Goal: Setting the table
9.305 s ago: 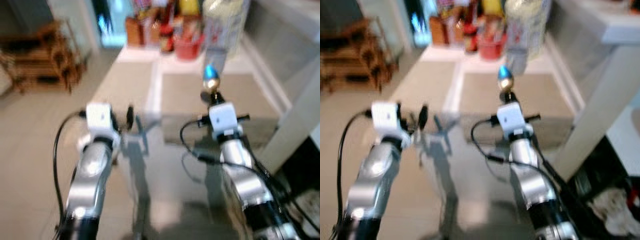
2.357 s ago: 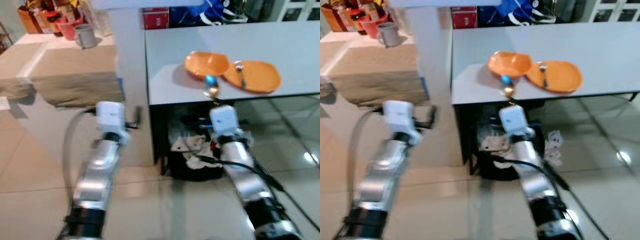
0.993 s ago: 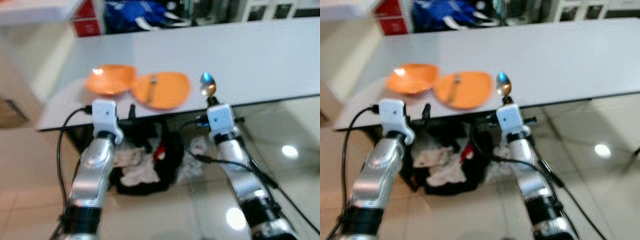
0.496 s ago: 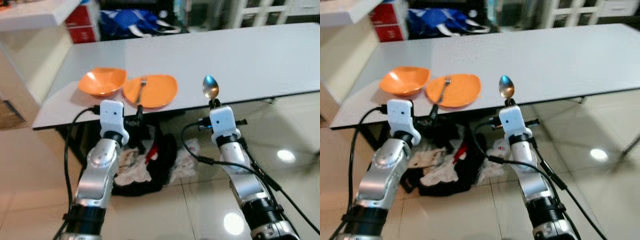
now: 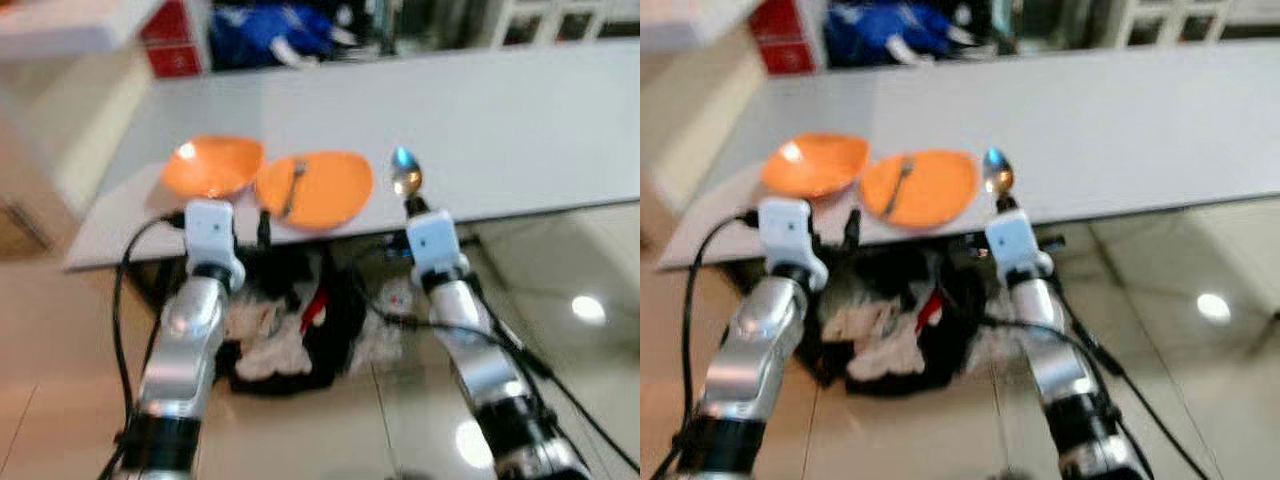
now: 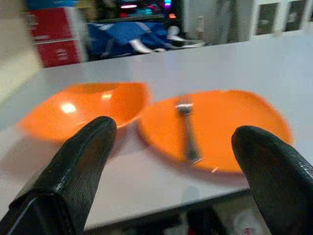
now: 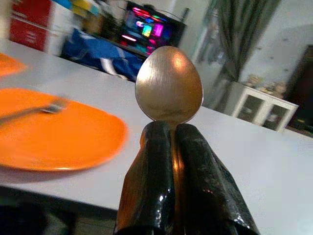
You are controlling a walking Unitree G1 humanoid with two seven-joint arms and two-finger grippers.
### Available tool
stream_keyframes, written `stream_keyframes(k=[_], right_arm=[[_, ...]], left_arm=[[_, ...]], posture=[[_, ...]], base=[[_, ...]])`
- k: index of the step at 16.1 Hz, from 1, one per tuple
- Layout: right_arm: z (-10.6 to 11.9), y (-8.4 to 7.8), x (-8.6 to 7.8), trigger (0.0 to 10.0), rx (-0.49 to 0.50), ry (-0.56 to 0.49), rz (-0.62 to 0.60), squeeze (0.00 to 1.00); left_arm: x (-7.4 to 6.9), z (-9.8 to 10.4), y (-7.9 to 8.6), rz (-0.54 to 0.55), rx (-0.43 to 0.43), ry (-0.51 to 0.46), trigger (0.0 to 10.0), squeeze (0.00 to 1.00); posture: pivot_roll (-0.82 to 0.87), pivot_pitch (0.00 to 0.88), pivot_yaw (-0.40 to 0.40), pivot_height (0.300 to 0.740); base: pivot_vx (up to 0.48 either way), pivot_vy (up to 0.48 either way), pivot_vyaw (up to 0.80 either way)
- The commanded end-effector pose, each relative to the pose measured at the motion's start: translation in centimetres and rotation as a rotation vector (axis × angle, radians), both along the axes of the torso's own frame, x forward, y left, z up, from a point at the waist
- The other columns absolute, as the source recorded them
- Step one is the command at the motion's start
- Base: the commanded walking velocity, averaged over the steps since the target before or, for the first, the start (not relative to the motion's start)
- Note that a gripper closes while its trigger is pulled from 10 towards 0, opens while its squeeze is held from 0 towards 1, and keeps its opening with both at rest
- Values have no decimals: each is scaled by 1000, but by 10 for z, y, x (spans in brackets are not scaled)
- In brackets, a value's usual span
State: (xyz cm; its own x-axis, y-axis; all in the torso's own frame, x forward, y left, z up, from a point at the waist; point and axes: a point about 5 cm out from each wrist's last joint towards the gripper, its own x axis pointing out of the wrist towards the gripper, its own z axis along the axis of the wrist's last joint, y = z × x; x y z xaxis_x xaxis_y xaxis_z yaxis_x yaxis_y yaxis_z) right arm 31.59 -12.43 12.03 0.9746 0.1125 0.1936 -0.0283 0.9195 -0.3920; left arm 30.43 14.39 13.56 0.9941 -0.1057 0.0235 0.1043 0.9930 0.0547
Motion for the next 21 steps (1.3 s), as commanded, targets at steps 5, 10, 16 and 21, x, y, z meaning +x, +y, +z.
stream_keyframes(k=[5,10,16,21], right_arm=[[3,-7,2,0,2,-6,-21,0],[5,-4,3,0,14,-9,-6,0],[38,18,15,10000,98,-46,80,0],[43,30,31,10000,190,16,99,0]], left_arm=[[2,6,-8,-25,-13,-21,10000,0],[2,8,-7,-20,-24,-37,10000,0],[2,9,-7,-7,-26,-40,10000,0],[-2,7,-7,6,-37,-40,10000,0]], posture=[[-71,0,66,740],[-67,0,65,740],[-62,0,55,740],[-49,0,37,740]], base=[[453,0,0],[437,0,0],[0,0,0],[0,0,0]])
